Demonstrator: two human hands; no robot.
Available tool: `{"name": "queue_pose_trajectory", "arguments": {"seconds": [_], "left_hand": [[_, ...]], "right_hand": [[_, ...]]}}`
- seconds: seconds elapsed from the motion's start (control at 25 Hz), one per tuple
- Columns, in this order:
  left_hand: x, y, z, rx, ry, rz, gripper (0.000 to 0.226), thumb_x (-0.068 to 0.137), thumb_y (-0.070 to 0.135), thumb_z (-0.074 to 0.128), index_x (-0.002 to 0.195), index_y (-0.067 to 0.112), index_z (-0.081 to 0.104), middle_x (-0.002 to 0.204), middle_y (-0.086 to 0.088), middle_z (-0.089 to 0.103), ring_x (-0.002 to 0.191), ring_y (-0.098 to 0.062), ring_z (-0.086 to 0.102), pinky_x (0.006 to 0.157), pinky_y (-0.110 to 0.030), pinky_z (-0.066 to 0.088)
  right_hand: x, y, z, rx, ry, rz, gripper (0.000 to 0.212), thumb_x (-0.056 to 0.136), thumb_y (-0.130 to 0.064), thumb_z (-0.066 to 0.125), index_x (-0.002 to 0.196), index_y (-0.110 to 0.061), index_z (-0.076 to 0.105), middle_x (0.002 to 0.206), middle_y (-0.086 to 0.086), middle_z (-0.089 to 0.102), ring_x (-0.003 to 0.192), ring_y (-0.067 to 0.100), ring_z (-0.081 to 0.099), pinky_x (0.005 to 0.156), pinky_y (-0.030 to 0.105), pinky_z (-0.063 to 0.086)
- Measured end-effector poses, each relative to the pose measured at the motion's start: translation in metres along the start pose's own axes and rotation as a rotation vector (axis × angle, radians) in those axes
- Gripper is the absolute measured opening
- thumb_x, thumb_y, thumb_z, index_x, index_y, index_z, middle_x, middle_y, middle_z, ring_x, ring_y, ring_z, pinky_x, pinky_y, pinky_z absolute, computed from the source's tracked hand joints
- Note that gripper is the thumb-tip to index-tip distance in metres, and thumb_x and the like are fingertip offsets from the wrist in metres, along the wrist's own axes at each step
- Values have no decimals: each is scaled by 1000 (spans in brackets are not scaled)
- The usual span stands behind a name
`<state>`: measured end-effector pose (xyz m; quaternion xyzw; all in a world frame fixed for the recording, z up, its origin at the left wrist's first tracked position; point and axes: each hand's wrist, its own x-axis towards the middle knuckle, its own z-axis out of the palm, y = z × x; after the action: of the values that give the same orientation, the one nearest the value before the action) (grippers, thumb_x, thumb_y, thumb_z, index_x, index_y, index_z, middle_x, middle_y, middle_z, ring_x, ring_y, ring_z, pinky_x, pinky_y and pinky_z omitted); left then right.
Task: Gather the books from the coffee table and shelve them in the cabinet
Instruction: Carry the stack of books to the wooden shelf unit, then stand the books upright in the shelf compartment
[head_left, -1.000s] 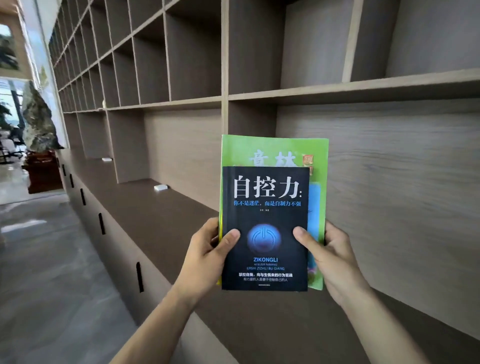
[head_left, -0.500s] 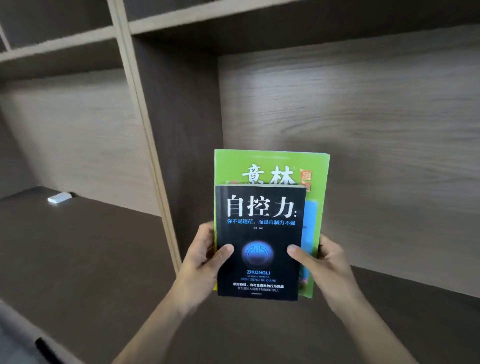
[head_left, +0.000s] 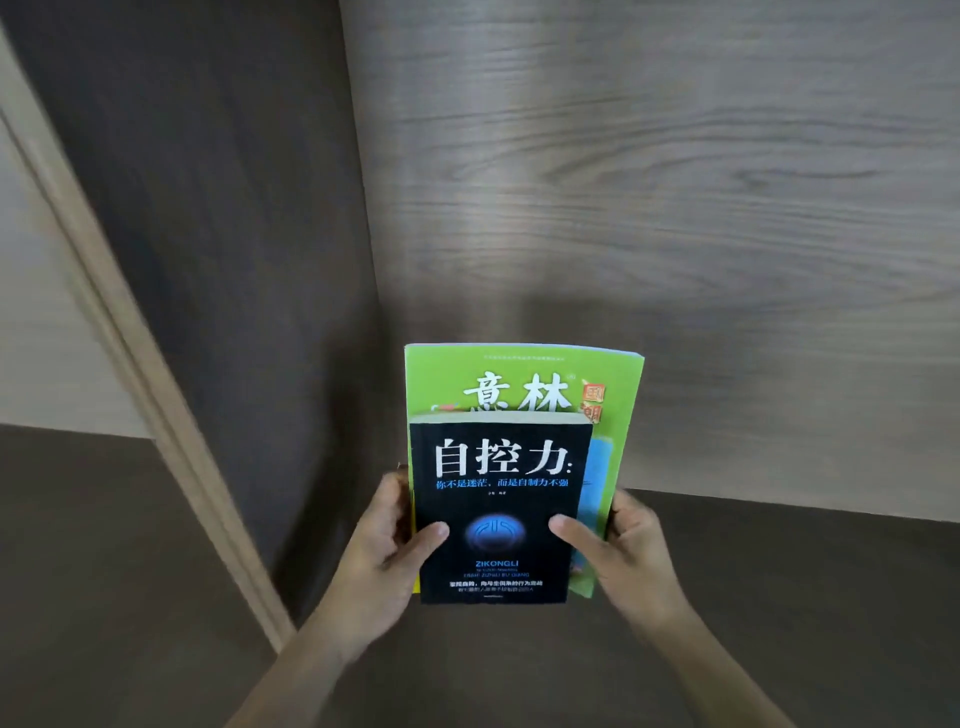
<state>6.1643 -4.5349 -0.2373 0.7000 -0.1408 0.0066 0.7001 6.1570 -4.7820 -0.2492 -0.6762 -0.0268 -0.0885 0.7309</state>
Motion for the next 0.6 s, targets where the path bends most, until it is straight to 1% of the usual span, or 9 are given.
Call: {"name": "queue_pose_trajectory", "arguments": {"seconds": [0.08, 0.16, 0.2, 0.28, 0.36, 0.4, 0.44, 0.52, 0.6], "left_hand": [[8, -31, -8, -13, -24, -59, 42, 94, -7, 58, 128, 16, 50, 122, 0, 71, 116, -9, 65, 100, -24, 51], [17, -59, -14, 5, -30, -65, 46, 94, -9, 56, 128, 20, 49, 120, 8, 73, 114, -3, 65, 99, -19, 50], [19, -72, -15, 11, -35, -84, 46, 93, -11, 55, 126, 21, 49, 117, 8, 74, 111, 0, 66, 97, -17, 50], [18, -90, -12, 17, -34, -102, 45, 93, -13, 55, 122, 20, 50, 110, 3, 74, 105, 4, 66, 91, -13, 50], [12, -102, -11, 21, -47, -92, 45, 92, -14, 55, 120, 20, 51, 109, 4, 75, 104, 4, 66, 87, -11, 49], [8, -107, -10, 15, -56, -86, 45, 92, -14, 55, 120, 21, 51, 109, 7, 75, 104, 4, 66, 87, -10, 49], [6, -111, -11, 8, -60, -82, 45, 92, -14, 54, 120, 20, 50, 110, 11, 75, 104, 4, 65, 88, -10, 48], [3, -118, -13, -4, -57, -79, 45, 91, -15, 54, 121, 19, 49, 110, 17, 74, 103, 6, 65, 89, -10, 48], [4, -120, -14, -19, -60, -70, 47, 91, -15, 54, 122, 20, 48, 109, 15, 74, 102, 4, 65, 90, -11, 49]], "right_hand": [[6, 30, 7, -44, 13, 24, 14, 83, 6, 73, 93, -3, 70, 77, 16, 72, 70, 28, 63, 59, 32, 59], [9, 56, 12, -59, 31, 14, 22, 82, 8, 73, 86, -14, 73, 77, 10, 76, 70, 21, 70, 62, 33, 60], [9, 68, 12, -74, 48, 13, 21, 81, 2, 77, 82, -18, 73, 78, 14, 75, 72, 21, 71, 64, 37, 61], [5, 86, 9, -73, 74, -17, 16, 73, -23, 87, 80, -20, 73, 84, 26, 71, 75, 27, 70, 70, 47, 62], [-1, 100, 6, -68, 90, -20, 40, 62, -46, 90, 82, -16, 72, 87, 30, 69, 78, 33, 69, 74, 53, 61], [-5, 104, 6, -65, 101, -13, 44, 60, -49, 90, 82, -15, 72, 86, 30, 69, 78, 33, 69, 74, 54, 60], [-7, 106, 7, -68, 107, -20, 41, 62, -45, 90, 83, -14, 72, 85, 27, 71, 77, 32, 69, 73, 52, 61], [-10, 109, 7, -48, 81, -42, 17, 68, -26, 85, 79, -18, 74, 78, 14, 75, 71, 20, 70, 66, 38, 61], [-10, 110, 6, -32, 60, -55, 14, 69, -10, 78, 79, -19, 72, 73, 2, 75, 67, 12, 69, 62, 26, 59]]}}
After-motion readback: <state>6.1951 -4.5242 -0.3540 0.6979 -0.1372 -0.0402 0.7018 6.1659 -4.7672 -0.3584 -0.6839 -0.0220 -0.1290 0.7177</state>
